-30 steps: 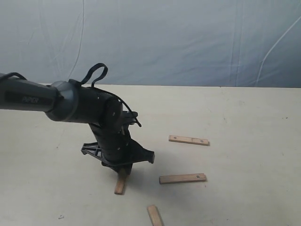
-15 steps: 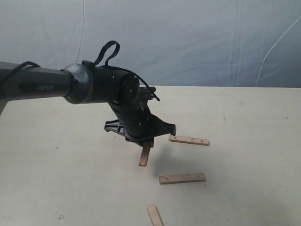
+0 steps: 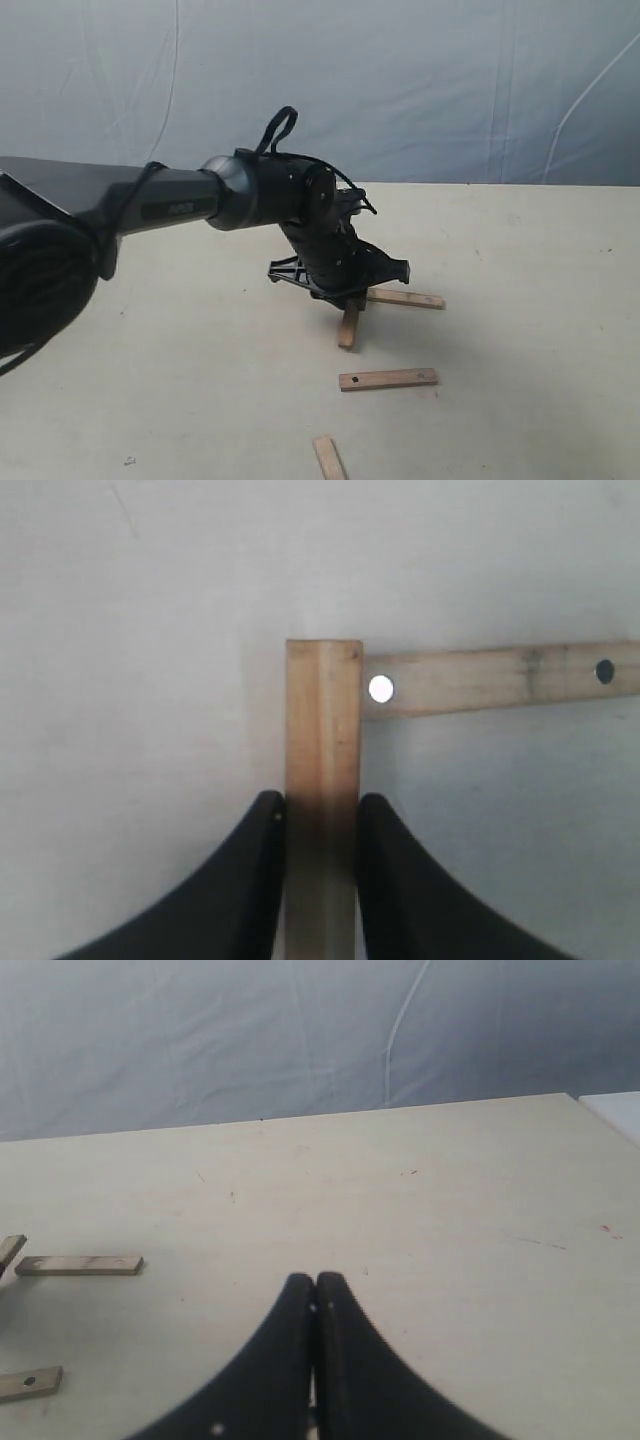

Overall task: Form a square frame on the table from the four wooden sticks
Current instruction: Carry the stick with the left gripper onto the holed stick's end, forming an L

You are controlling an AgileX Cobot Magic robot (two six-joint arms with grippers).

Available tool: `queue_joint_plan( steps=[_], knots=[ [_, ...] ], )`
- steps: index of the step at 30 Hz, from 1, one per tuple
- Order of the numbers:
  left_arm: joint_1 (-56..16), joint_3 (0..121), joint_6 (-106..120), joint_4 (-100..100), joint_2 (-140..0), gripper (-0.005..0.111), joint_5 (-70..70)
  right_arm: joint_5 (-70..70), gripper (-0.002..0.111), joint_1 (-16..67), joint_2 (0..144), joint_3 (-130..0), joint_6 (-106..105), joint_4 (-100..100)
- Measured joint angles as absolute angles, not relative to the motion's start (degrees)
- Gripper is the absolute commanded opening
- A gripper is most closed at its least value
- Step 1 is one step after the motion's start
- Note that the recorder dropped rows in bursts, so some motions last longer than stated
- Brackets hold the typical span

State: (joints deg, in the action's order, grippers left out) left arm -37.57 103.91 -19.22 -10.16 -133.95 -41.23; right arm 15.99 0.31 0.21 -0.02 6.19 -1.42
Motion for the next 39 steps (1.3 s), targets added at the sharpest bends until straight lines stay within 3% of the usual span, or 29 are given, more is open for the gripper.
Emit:
queue_joint_plan(
  steps=[19,30,39],
  knots=[
    [-38.5,109.9,-17.5,-9.9,-137.0,0.0,-47.5,16.0,-0.001,0.3,0.2,0.0,6.2,-1.4],
    [-26.2,108.0,-19.0,-3.0,-134.5,0.0,-54.6,16.0,-0.001,0.3,0.2,0.0,6.2,-1.4],
    [-24.5,104.7,-19.7,-3.0,-134.2,0.0,-51.9,16.0,-0.001,0.3,0.2,0.0,6.2,-1.4]
  ],
)
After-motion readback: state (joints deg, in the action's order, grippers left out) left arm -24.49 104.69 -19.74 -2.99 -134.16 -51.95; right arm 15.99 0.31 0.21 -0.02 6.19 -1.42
